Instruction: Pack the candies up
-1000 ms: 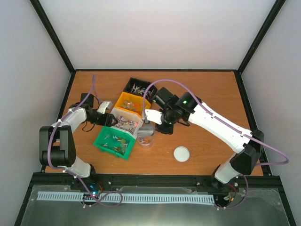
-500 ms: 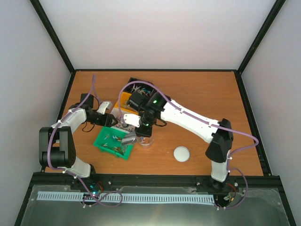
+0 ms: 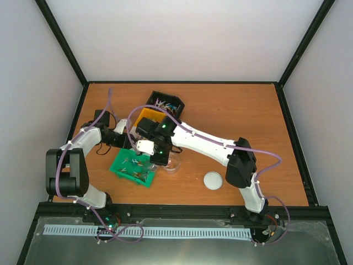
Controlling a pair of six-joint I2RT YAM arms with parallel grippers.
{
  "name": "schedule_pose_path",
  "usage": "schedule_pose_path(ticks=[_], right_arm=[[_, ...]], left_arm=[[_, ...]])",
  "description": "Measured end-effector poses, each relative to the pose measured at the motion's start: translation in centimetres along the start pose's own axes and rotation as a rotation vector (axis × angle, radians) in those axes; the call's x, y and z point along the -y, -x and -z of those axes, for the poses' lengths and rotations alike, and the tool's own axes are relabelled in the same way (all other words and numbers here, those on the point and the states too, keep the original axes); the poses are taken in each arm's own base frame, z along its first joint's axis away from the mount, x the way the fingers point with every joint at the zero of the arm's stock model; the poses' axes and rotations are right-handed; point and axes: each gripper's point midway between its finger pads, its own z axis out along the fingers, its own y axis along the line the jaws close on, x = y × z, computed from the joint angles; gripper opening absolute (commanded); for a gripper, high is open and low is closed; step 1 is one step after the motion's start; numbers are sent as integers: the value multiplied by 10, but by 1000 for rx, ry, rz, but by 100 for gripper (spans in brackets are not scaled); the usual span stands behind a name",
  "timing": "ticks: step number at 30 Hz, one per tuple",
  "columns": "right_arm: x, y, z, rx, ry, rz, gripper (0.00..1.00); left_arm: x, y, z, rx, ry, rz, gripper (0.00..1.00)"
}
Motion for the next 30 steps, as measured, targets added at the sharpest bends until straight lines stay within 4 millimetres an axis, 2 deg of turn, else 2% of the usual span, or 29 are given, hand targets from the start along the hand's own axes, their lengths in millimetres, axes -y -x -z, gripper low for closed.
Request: schedule_pose_path(ticks=[9,19,21,23,30], right_arm=[[11,18,-27,-3,-6,-17,3],[13,25,-29,-14,45,-47,3],[16,33,-36,11,66,-51,3],[20,50,-47,70,94,-52,3],[27,65,-57,152,108,-72,3]], left_arm=[[0,0,0,-1,-2,1,65],[0,-1,-1,1,-4,1,64],[1,-1,-1,1,-5,1,63],[0,-1,-1,2,-6,0,63],[0,-1,-1,4,-5,-1,62]])
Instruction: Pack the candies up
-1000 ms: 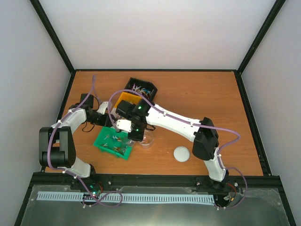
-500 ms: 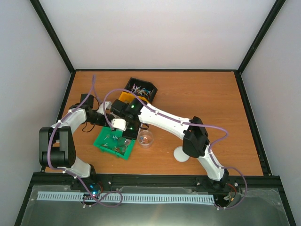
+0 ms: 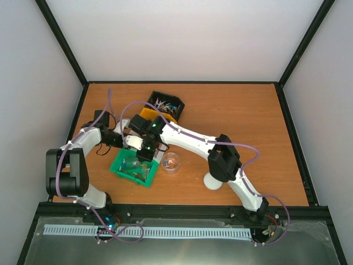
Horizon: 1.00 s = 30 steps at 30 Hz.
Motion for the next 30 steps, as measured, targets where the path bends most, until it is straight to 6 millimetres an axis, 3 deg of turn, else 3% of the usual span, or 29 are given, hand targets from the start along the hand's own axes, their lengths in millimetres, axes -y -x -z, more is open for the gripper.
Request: schedule_pose_path(ticks=[6,17,30], right_arm=[[-2,-4,-7,77,-4,0,3],[-7,-31,-17,303,-37,68,3],[-5,-38,18,471,-48,97,3]], left_arm=[[0,0,0,1,-1,1,61],[1,-2,-3,-7,-25,11,61],[2,-6,-6,-24,-37,26,64]])
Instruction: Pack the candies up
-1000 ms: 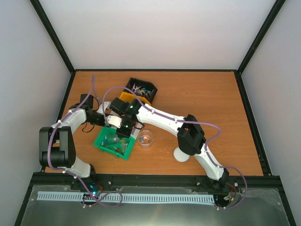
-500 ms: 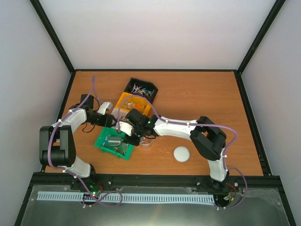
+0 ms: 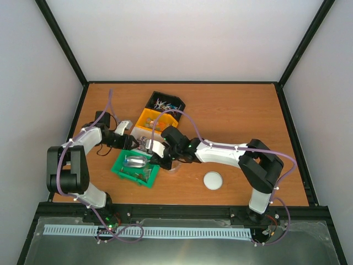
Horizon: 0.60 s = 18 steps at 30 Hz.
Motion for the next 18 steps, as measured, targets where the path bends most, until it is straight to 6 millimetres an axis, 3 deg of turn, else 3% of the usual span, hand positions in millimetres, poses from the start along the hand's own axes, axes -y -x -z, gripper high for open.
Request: schedule_pose_path(ticks=[12,18], right_arm=[[-5,-33,12,41,39,27,3],[-4,-28,13,60,42,36,3]], left_arm=[[-2,-1,3,6,-8,20,62],[-7,-3,5,-8,27,18,60]])
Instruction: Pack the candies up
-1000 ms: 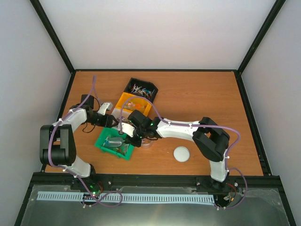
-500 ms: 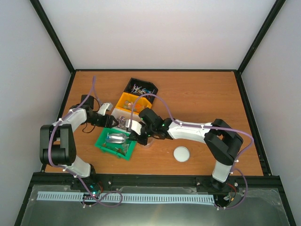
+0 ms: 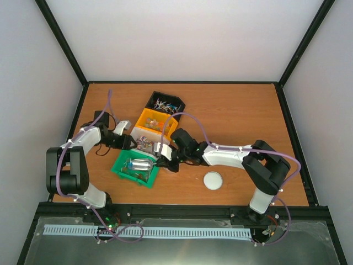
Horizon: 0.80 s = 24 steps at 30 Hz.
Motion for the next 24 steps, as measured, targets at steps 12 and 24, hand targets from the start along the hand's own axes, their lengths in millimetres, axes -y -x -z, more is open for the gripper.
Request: schedule_pose_path(ticks=[12,24], right_arm=[[1,17,7,-59,-19,-2,3],[-2,31,15,-315,-148,85,3]], left_arm=[[-3,16,7,-20,120,-81,48],[-9,16,3,-35,141,-66,41]])
